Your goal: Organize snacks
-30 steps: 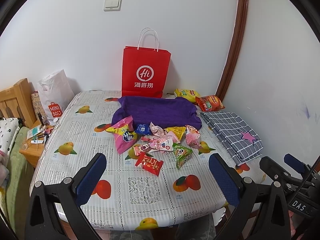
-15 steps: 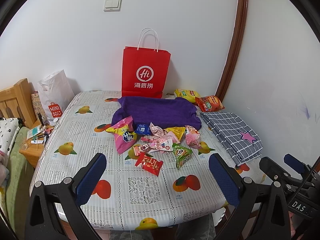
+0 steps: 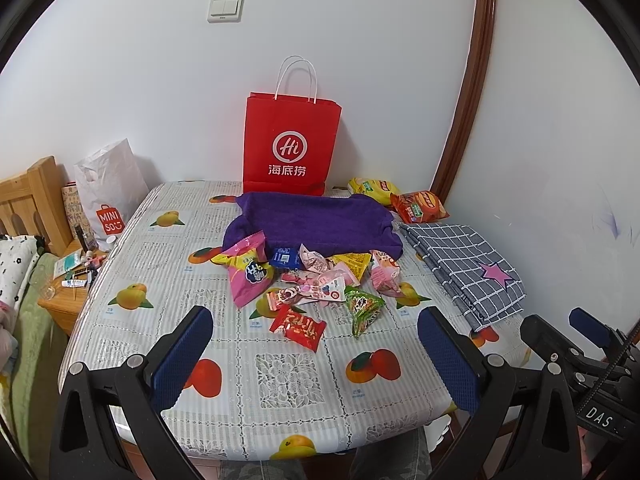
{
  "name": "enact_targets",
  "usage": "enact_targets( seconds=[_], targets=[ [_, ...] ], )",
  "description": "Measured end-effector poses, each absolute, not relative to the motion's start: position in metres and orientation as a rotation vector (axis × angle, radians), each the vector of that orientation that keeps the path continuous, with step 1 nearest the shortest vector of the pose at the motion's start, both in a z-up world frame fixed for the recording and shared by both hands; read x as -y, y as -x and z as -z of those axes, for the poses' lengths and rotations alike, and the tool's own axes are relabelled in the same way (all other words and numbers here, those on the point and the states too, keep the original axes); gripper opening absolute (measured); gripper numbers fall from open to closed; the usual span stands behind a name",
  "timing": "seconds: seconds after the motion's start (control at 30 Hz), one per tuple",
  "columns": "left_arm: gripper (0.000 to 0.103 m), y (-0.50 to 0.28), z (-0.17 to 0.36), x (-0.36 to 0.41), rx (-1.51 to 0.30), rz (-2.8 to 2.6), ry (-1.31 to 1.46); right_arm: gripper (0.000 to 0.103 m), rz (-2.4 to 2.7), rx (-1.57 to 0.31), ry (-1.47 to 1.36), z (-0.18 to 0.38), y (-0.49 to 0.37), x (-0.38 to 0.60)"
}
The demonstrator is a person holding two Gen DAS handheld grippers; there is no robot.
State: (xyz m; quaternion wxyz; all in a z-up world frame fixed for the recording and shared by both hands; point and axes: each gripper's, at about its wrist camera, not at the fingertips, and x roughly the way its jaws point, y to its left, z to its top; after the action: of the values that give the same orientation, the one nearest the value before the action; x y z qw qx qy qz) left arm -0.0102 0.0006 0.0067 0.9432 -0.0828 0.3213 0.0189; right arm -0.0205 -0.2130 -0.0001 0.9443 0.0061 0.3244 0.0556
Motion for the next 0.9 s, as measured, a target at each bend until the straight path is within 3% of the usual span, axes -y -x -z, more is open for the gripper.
enact_targets(
  seconds=[0.4, 0.9],
  targets=[
    [0.103, 0.008, 0.000, 0.002, -0.662, -0.035, 0.171, 0.102, -0.125, -0.671, -0.007, 0.006, 0.019, 0.212],
    [0.103, -0.021, 0.046, -0.017, -0.757, -0.051, 0.213, 0.102, -0.146, -0.747, 0.038, 0.051, -0.011, 0.194]
  ],
)
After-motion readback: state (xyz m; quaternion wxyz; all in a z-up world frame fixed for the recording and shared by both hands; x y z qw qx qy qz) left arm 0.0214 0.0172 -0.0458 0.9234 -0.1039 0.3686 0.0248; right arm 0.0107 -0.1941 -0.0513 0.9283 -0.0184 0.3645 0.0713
